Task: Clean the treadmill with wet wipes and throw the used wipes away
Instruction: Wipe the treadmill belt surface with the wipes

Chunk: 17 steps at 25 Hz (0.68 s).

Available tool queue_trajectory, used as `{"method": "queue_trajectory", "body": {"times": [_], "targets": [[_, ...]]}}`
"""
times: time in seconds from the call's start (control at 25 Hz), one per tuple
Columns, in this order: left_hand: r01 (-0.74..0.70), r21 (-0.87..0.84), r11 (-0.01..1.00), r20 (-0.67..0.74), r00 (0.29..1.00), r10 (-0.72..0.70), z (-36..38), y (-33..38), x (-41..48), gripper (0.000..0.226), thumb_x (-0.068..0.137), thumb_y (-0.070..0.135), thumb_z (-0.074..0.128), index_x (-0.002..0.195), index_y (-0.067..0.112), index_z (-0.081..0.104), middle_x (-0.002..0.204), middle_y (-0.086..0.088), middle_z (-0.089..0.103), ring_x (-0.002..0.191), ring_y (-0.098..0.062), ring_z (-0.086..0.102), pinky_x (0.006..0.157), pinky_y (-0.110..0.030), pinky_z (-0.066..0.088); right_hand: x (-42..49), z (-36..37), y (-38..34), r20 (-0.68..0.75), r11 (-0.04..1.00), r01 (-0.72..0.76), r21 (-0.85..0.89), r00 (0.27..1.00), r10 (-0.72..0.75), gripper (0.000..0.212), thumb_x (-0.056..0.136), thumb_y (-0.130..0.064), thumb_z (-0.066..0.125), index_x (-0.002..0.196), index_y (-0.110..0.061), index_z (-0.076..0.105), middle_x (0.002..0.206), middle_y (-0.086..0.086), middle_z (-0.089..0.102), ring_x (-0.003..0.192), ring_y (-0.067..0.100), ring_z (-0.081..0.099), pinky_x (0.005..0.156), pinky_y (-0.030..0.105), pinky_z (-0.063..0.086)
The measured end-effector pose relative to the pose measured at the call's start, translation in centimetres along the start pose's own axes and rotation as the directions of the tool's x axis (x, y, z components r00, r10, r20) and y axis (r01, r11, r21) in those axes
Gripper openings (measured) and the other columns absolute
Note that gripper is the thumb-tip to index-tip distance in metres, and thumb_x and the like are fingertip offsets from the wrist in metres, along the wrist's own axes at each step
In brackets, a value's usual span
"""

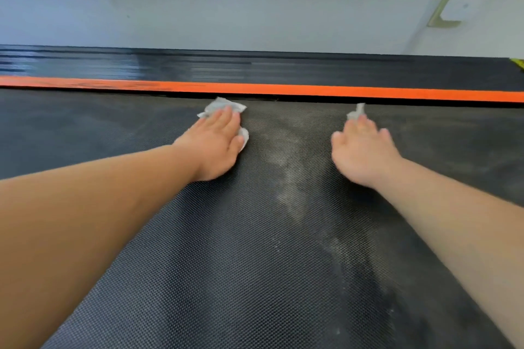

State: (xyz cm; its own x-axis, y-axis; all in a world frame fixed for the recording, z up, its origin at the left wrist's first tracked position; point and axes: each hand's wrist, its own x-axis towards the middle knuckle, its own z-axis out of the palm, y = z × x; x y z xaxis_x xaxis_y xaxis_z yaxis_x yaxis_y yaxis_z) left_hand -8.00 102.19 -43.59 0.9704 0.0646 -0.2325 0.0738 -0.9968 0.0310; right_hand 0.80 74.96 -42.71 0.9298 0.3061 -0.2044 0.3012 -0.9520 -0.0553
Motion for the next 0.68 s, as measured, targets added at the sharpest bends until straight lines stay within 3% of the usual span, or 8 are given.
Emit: {"method": "queue_trajectory", "body": {"times": [0.12, 0.2, 0.28, 0.36, 0.44, 0.52, 0.6, 0.68], "targets": [[0.084, -0.045, 0.995, -0.065, 0.994, -0.087, 0.1, 2.2, 0.9, 0.059, 0.107, 0.04, 0.021, 0.153, 0.004, 0.026, 0.16, -0.015, 0.027, 0.151, -0.032, 0.02, 0.124, -0.046, 0.017, 0.4, 0.0, 0.8, 0.023, 0.997, 0.026, 0.076, 0.999, -0.028, 0.053, 0.104, -0.032, 0.017, 0.136, -0.002, 0.046, 0.161, 0.018, 0.024, 0.142, 0.034, 0.029, 0.119, 0.053, 0.021], [-0.177, -0.074, 0.981, -0.16, 0.973, 0.164, 0.5, 5.3, 0.3, 0.053, 0.107, 0.033, 0.031, 0.151, 0.002, 0.033, 0.158, -0.016, 0.034, 0.148, -0.034, 0.027, 0.122, -0.041, 0.017, -1.2, 0.0, -0.7, 0.033, 0.934, 0.272, 0.232, 0.957, -0.287, 0.046, 0.107, -0.031, 0.018, 0.135, -0.011, 0.048, 0.166, 0.009, 0.019, 0.149, 0.031, 0.023, 0.122, 0.045, 0.013], [-0.426, -0.055, 0.903, -0.106, 0.902, 0.419, 0.1, 6.6, -0.7, 0.059, 0.109, 0.029, 0.035, 0.16, 0.004, 0.021, 0.168, -0.01, 0.018, 0.157, -0.026, 0.012, 0.126, -0.033, 0.004, -2.4, -0.6, -2.0, 0.08, 0.852, 0.405, 0.332, 0.888, -0.453, 0.052, 0.11, -0.029, 0.019, 0.157, -0.009, 0.03, 0.171, -0.001, 0.009, 0.156, 0.015, 0.008, 0.124, 0.033, 0.0], [-0.418, -0.045, 0.907, -0.027, 0.908, 0.417, -0.7, 5.2, 0.2, 0.063, 0.109, 0.032, 0.031, 0.162, 0.009, 0.007, 0.17, -0.007, 0.0, 0.157, -0.018, -0.004, 0.126, -0.029, -0.006, -1.8, -1.2, -1.1, 0.073, 0.902, 0.36, 0.237, 0.92, -0.386, 0.051, 0.111, -0.026, 0.019, 0.157, -0.008, 0.03, 0.17, 0.005, 0.015, 0.155, 0.018, 0.013, 0.125, 0.036, 0.003], [-0.149, -0.047, 0.988, 0.013, 0.989, 0.15, -1.1, 3.3, 1.3, 0.065, 0.11, 0.038, 0.025, 0.162, 0.006, 0.001, 0.171, -0.012, -0.006, 0.157, -0.021, -0.009, 0.126, -0.033, -0.008, -0.9, -1.6, 1.4, 0.028, 0.986, 0.16, 0.055, 0.987, -0.161, 0.045, 0.108, -0.022, 0.022, 0.136, -0.004, 0.05, 0.158, 0.018, 0.034, 0.142, 0.033, 0.032, 0.12, 0.05, 0.021], [0.046, -0.051, 0.998, 0.009, 0.999, -0.045, -1.1, 3.8, 1.6, 0.067, 0.109, 0.043, 0.018, 0.161, 0.003, 0.003, 0.17, -0.016, -0.002, 0.157, -0.027, -0.006, 0.128, -0.043, -0.001, -0.4, -2.0, 4.6, 0.039, 0.995, -0.1, 0.013, 0.994, 0.1, 0.04, 0.104, -0.019, 0.025, 0.126, -0.002, 0.053, 0.148, 0.023, 0.04, 0.135, 0.039, 0.036, 0.114, 0.054, 0.028], [-0.078, -0.025, 0.997, -0.078, 0.994, 0.076, -0.3, 7.3, 0.6, 0.063, 0.107, 0.04, 0.02, 0.155, -0.001, 0.02, 0.163, -0.021, 0.018, 0.153, -0.035, 0.012, 0.125, -0.047, 0.011, -1.0, -2.1, 6.0, 0.07, 0.99, -0.141, 0.009, 0.988, 0.14, 0.033, 0.102, -0.014, 0.026, 0.119, -0.003, 0.052, 0.144, 0.024, 0.041, 0.133, 0.039, 0.036, 0.111, 0.054, 0.03], [-0.371, 0.024, 0.928, -0.136, 0.919, 0.371, 0.7, 10.8, -1.8, 0.06, 0.106, 0.038, 0.023, 0.151, -0.002, 0.03, 0.158, -0.02, 0.029, 0.149, -0.04, 0.021, 0.124, -0.044, 0.012, -1.8, -1.7, 5.9, 0.0, 0.994, 0.064, 0.083, 0.998, -0.065, 0.032, 0.098, -0.014, 0.025, 0.106, -0.002, 0.054, 0.131, 0.024, 0.05, 0.119, 0.041, 0.047, 0.099, 0.052, 0.041]]}}
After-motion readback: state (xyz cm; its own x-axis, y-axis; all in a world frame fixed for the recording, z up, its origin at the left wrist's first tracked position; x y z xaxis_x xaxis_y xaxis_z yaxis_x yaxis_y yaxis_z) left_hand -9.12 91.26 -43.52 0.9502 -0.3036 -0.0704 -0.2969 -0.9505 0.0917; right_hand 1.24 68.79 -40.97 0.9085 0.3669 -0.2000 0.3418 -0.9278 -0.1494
